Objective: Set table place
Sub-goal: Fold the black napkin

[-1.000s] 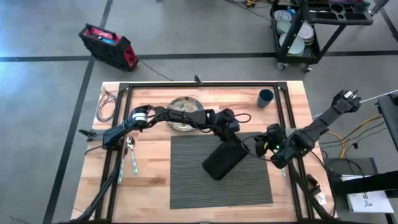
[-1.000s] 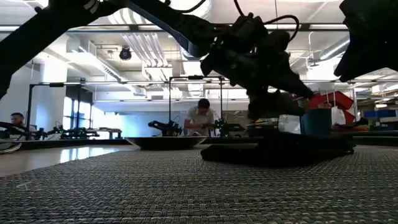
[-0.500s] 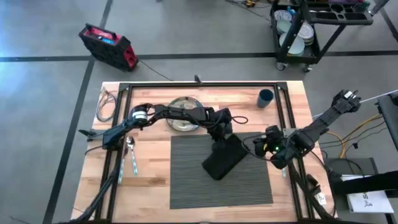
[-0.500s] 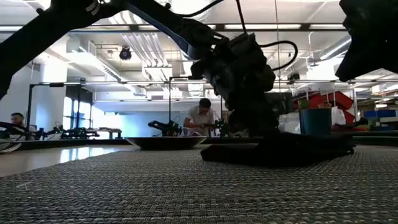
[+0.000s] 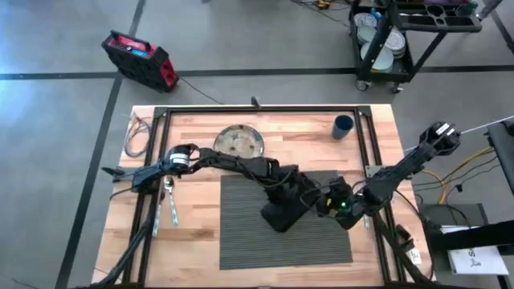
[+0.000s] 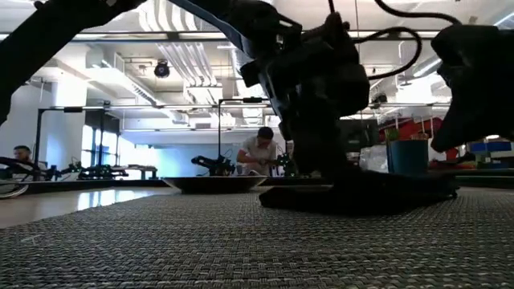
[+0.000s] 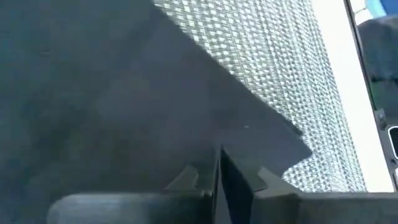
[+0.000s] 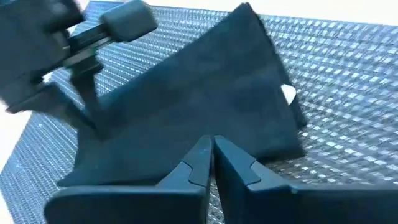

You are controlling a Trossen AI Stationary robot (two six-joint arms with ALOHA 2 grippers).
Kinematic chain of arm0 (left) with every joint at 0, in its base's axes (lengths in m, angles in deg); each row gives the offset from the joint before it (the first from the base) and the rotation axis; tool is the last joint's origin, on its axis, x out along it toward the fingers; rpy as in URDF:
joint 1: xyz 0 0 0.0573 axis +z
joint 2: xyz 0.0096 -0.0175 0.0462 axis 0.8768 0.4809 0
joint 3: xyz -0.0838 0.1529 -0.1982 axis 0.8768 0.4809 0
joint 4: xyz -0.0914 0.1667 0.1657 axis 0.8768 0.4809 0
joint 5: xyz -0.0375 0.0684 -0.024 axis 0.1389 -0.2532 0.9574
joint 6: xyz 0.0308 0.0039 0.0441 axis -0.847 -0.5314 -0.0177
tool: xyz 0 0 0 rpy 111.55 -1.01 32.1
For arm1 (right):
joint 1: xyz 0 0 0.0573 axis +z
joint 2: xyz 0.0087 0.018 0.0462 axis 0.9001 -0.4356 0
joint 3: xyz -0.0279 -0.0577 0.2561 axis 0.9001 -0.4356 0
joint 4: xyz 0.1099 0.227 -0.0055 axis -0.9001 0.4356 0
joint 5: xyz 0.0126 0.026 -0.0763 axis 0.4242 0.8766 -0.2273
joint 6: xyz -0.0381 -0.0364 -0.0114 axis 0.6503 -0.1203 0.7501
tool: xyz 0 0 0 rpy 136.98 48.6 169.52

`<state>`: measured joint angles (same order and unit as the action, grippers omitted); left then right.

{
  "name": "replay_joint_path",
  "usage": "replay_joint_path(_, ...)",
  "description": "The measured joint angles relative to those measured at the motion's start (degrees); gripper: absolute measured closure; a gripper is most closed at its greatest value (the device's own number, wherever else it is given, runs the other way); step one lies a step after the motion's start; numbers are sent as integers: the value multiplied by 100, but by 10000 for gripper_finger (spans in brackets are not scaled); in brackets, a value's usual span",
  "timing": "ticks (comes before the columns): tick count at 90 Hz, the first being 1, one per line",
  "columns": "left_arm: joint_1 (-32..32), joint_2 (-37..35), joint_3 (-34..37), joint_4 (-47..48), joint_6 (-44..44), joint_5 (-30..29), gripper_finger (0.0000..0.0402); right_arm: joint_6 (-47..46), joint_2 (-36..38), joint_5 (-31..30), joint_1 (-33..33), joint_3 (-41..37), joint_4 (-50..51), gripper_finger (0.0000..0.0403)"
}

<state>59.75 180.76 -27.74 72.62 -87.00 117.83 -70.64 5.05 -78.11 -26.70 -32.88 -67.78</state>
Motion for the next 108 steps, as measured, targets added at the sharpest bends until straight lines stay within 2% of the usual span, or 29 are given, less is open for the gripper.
replay_joint_path(32, -46, -2, 59, -233, 114, -230, 401, -6, -724, 182, 0, 0, -726, 403)
replay_joint_path(52, -61, -4, 453, -754, 450, -217, 401, -45, -1049, 296, 0, 0, -993, 403)
replay_joint_path(67, -59, -15, 658, -1103, 688, -43, 402, -47, -1097, 309, 0, 0, -1045, 403)
replay_joint_path(87, -61, -74, 679, -1087, 648, -36, 402, -47, -1092, 307, 0, 36, -1045, 403)
replay_joint_path(108, 82, -575, 685, -1106, 261, -47, 402, -29, -910, 202, 4, 81, -1041, 403)
